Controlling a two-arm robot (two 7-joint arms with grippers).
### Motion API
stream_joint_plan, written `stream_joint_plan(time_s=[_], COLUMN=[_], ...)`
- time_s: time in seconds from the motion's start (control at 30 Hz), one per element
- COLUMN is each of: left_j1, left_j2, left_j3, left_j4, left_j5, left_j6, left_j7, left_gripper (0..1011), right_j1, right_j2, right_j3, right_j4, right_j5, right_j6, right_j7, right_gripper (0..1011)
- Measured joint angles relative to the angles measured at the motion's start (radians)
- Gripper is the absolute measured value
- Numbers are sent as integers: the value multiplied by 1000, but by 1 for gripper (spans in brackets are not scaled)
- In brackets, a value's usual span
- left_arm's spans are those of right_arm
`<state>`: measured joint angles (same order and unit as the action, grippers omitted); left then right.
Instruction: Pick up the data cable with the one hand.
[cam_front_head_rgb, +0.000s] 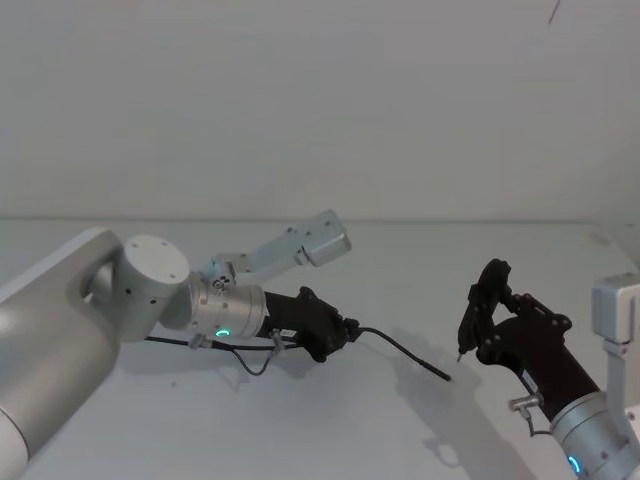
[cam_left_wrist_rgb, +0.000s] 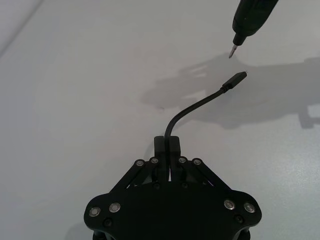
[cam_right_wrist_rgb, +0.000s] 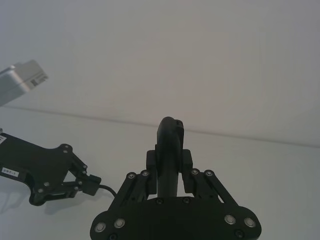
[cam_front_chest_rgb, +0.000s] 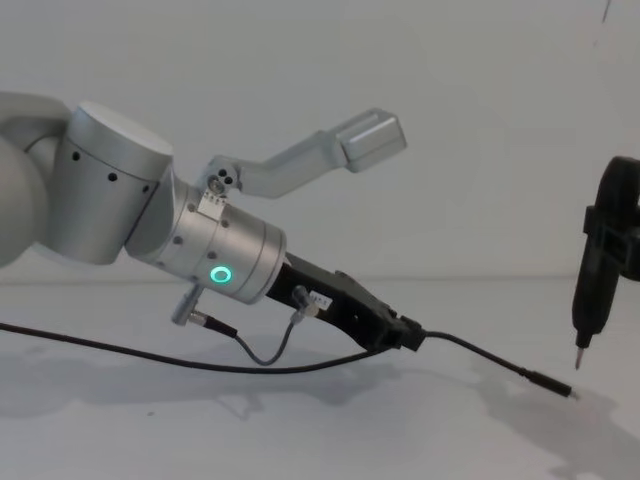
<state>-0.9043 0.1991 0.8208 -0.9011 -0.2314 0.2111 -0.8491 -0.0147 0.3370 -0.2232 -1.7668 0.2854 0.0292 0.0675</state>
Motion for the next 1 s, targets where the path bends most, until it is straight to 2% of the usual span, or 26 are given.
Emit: stream_joint_plan(time_s=[0.3, 0.63, 0.77, 1.0], left_j1=[26, 63, 82, 127], left_j2=[31, 82, 107, 153], left_j3=[-23, -40, -47, -66], left_j4=[-55, -151, -197, -285], left_j5=[-18, -29, -28, -15], left_j6=[-25, -48, -59, -87], left_j7=[15, 33, 50, 97], left_gripper=[48, 48, 48, 48], right_j1=[3, 4, 2, -1], right_j2=[2, 10, 16, 30], right_j3=[15, 38, 47, 66], right_j4=[-5, -43, -67, -108], right_j5=[-6, -2, 22, 106], right_j6=[-32, -57, -56, -9], right_j7=[9, 33, 57, 122], right_gripper=[279, 279, 279, 279])
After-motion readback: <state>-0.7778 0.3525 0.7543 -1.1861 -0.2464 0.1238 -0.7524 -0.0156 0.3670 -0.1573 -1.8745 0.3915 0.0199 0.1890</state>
